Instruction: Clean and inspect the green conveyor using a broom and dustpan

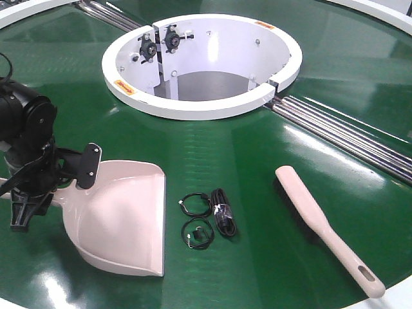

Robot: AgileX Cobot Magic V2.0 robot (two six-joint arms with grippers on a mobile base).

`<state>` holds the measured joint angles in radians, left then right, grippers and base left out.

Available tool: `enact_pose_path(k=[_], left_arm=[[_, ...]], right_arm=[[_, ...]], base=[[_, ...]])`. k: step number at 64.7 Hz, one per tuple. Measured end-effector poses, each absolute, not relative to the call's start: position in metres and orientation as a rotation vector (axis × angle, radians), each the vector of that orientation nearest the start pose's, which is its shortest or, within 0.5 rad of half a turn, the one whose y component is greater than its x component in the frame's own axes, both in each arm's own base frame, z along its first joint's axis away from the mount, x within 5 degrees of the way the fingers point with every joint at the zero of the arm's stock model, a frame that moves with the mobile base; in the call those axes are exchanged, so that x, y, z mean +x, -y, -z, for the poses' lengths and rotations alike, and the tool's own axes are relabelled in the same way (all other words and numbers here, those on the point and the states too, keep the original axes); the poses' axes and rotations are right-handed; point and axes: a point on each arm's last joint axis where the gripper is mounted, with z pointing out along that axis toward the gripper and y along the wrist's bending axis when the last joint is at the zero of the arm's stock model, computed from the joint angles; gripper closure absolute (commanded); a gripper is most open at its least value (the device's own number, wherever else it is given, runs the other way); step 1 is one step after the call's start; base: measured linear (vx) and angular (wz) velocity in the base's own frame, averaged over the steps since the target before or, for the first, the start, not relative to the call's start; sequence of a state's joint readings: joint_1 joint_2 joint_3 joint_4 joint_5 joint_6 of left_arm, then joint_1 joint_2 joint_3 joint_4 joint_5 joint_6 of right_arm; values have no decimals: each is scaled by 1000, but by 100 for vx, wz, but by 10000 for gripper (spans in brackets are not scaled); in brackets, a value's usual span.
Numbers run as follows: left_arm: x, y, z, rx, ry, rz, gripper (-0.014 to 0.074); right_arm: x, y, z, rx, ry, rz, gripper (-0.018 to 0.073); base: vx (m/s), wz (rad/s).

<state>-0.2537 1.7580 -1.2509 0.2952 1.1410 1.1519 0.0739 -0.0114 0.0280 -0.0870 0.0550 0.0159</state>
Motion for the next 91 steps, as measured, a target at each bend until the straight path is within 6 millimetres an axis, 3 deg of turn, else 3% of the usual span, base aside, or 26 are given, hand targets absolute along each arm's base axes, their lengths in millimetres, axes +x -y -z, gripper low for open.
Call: enact_pose_path(k=[33, 45, 52, 56, 63, 71, 80, 91], left_arm=[[326, 60, -223, 2232, -2327, -399, 602], [326, 61, -223, 2234, -2325, -400, 602], [326, 61, -223, 2234, -2325, -400, 602], [326, 61, -223, 2234, -2325, -400, 602], [326, 61, -223, 2234, -2325, -400, 602], [326, 61, -223, 2234, -2325, -400, 602], [326, 61, -223, 2234, -2325, -400, 602], [326, 61, -223, 2234, -2325, -400, 602]], right_arm=[[57, -4, -200, -109, -1547, 1, 568], [56, -4, -207, -106, -1475, -6, 568], [52, -3, -228, -78, -1489, -25, 568], [50, -3, -250, -65, -1498, -32, 568], [53, -2, -281, -53, -1604, -34, 568], [65, -4, -300, -26, -1815, -73, 568], [81, -7, -305, -8, -2010, -111, 568], [94, -11, -295, 31, -2138, -158, 563]], base=[[0, 0], [0, 0], [0, 0], [0, 0], [0, 0], [0, 0], [0, 0], [0, 0]])
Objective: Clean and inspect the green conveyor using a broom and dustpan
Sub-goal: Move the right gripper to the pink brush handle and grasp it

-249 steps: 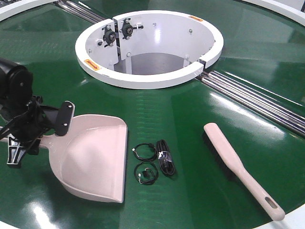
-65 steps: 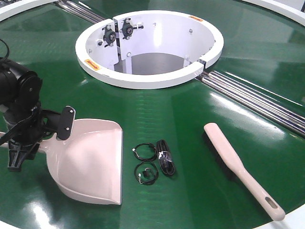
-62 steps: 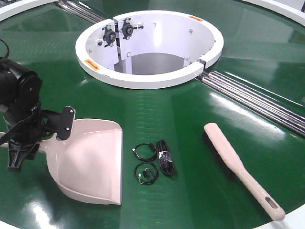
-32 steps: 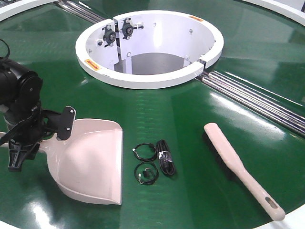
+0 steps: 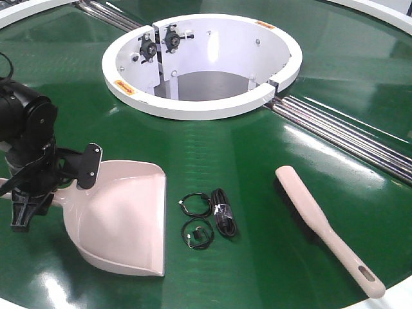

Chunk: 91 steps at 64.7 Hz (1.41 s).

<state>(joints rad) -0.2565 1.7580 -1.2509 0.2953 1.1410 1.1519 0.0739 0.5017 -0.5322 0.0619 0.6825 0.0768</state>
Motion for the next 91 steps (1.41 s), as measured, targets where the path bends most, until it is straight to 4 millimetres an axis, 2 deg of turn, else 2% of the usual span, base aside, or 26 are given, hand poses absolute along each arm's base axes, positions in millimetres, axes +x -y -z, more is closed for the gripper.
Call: enact_pose_path(k=[20, 28, 36, 47, 56, 63, 77, 91], left_arm=[[326, 61, -223, 2233, -2325, -399, 602], [326, 61, -223, 2233, -2325, -399, 602], [326, 61, -223, 2233, -2325, -399, 602], [326, 61, -223, 2233, -2325, -398, 602], [326, 61, -223, 2233, -2325, -398, 602], [326, 61, -223, 2233, -2325, -398, 602], [326, 61, -223, 2233, -2325, -398, 602], [326, 61, -223, 2233, -2325, -398, 602]], right_arm=[[104, -11, -295, 19, -2310, -135, 544], [105, -10, -295, -3, -2375, -105, 493], [109, -16, -298, -126, -2444, -91, 383], [121, -27, -301, -306, -2516, -40, 169], [139, -36, -302, -337, -2568, -25, 10], [156, -43, -301, -336, -2622, -26, -69], [191, -56, -292, -370, -2755, -34, -73], [227, -72, -268, -451, -2913, -54, -18]], base=[[0, 0], [0, 0], [0, 0], [0, 0], [0, 0], [0, 0], [0, 0], [0, 0]])
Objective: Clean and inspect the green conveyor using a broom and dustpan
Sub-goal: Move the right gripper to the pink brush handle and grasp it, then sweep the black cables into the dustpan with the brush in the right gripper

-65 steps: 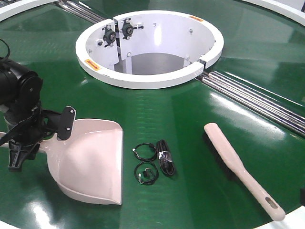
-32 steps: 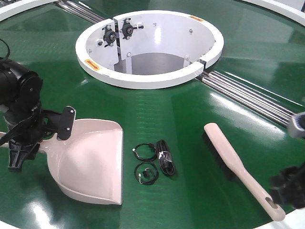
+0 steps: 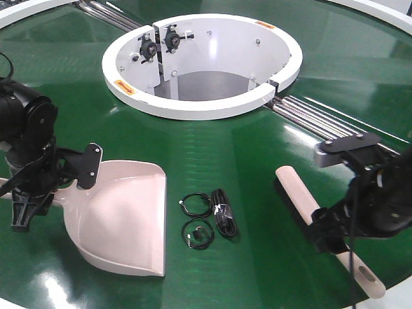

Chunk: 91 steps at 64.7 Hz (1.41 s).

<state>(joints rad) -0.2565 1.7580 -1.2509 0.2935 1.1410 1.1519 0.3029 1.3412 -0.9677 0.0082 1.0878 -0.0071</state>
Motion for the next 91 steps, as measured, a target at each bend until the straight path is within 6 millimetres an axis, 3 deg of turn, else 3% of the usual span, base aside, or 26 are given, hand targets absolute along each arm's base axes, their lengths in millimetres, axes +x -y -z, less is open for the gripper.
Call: enact_pose_path(k=[17, 36, 54, 77, 91], left_arm=[[326, 61, -223, 2233, -2325, -398, 602], [326, 61, -223, 2232, -2326, -396, 602], [326, 61, -223, 2232, -2326, -396, 602], [326, 61, -223, 2232, -2326, -396, 602], [326, 61, -223, 2232, -2326, -396, 602]], right_arm=[[259, -79, -228, -525, -3090, 36, 45], [270, -81, -201, -542, -3171, 84, 120], [275, -81, -196, -530, -3146, 96, 267], [281, -83, -194, -450, -3119, 91, 551], [284, -84, -214, -411, -3072, 73, 568]], base=[[0, 0], [0, 0], [0, 0], [0, 0], [0, 0]])
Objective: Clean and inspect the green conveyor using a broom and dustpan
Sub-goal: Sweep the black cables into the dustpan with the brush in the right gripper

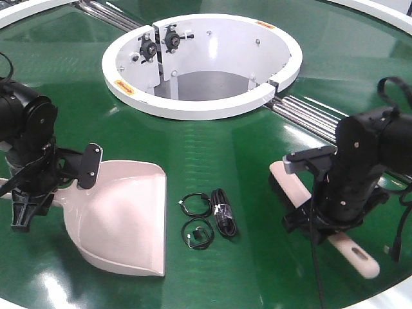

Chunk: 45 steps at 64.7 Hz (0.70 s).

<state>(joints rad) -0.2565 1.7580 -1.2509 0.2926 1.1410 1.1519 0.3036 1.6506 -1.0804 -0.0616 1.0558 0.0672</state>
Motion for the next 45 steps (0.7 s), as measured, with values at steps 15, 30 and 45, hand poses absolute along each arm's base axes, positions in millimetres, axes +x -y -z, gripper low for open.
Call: enact_pose_path(k=[15, 30, 45], left_arm=[[326, 61, -223, 2232, -2326, -396, 602], [326, 61, -223, 2232, -2326, -396, 602], [326, 61, -223, 2232, -2326, -396, 602]], right_arm=[[279, -83, -239, -334, -3055, 51, 566], [270, -96, -240, -298, -3109, 3, 564], [262, -127, -237, -264, -3087, -10, 564]], base=[[0, 0], [0, 0], [0, 0]])
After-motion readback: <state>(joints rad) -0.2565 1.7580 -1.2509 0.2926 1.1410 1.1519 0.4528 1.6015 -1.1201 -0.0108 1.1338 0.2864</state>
